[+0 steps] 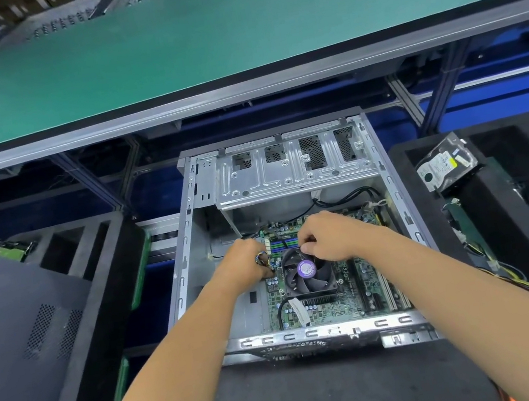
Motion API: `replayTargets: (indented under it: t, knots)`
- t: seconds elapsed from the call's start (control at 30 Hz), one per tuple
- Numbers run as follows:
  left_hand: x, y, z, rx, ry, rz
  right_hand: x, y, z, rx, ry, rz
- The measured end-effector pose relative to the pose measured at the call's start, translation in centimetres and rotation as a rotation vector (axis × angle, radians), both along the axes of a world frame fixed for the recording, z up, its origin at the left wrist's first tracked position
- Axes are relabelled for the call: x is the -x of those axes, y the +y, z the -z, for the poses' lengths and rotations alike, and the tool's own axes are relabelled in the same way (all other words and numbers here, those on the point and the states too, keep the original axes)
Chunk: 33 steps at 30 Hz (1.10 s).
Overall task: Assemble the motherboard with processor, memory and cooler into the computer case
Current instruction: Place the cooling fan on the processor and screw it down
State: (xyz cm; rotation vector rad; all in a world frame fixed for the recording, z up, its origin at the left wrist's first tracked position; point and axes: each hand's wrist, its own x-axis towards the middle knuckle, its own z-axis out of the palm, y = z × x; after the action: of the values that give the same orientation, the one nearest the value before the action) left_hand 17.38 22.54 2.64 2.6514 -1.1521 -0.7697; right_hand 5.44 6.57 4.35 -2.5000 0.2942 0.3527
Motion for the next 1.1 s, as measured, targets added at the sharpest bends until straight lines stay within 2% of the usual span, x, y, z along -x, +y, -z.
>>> replayTargets:
  t: [1.1]
  knots:
    - [-0.74, 0.35, 0.86, 0.049, 0.044, -0.011, 0.04, -0.1, -0.1, -0.009, 0.019, 0.008]
